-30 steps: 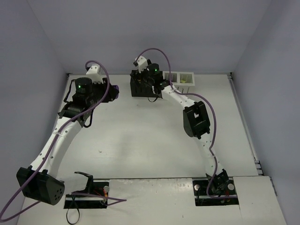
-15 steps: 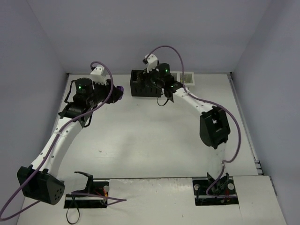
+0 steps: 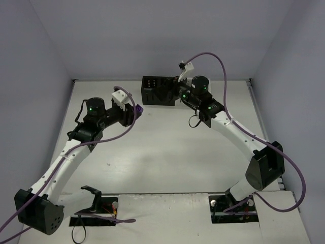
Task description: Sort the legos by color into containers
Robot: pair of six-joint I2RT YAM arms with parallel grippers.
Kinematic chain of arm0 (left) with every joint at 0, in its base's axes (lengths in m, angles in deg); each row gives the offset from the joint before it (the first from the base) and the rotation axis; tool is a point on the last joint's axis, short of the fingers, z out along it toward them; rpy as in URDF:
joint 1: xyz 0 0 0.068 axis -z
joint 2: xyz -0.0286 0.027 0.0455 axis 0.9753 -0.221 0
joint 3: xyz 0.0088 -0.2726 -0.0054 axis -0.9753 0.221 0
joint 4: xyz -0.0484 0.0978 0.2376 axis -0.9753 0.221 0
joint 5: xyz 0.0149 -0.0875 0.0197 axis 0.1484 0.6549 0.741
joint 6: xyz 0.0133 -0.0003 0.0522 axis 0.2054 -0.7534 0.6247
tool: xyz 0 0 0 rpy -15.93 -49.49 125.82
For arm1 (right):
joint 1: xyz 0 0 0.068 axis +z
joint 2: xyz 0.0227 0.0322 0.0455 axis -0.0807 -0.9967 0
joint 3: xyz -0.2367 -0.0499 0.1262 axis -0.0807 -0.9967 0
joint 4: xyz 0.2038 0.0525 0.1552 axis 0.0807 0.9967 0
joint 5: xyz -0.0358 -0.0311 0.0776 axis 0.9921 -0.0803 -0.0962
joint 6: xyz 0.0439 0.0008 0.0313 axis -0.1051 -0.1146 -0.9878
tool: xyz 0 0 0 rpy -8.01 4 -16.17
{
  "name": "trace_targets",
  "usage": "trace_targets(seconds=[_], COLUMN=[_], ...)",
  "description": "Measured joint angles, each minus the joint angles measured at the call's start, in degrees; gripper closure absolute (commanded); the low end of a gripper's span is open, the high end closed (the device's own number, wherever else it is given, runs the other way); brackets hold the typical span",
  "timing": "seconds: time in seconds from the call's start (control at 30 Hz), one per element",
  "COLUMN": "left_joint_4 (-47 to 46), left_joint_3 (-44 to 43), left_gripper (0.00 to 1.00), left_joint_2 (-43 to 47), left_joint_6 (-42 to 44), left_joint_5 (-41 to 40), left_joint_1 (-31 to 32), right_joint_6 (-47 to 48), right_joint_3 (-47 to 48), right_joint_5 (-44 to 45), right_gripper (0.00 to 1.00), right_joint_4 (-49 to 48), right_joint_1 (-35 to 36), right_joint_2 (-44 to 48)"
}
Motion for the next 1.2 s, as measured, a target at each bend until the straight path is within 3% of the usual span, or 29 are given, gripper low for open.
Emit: trace_targets(seconds=[0.17,0.33,0.8,1.2], left_joint_4=[-0.5,-1.38,-1.31,-1.25], left_joint_3=[3.72,4.04,4.26,4.26], left_gripper=[0.84,0.84,0.84,0.84], left_joint_2=[5.2,5.88,4.04,2.73], left_joint_6=[10.16,14.38,16.31,17.31], left_joint_5=[-1.55,-3.13,-4.94,-4.5], left_joint_1=[6.49,7.32,7.3,7.93], right_joint_6=[-7.23,-11.19,-13.2,-13.4], right_joint_3=[-3.65,-5.44,-13.44,-14.1], right_joint_5=[-2.99,-5.49,-8.41,-10.03], right_gripper=[0.28,0.29,0.3,0.33], right_joint_4=[1.2,1.05,-3.02,-5.62], right_joint_1=[0.98,3.58,4.7,6.51], right_joint_2=[0.04,0.09,5.09,5.07])
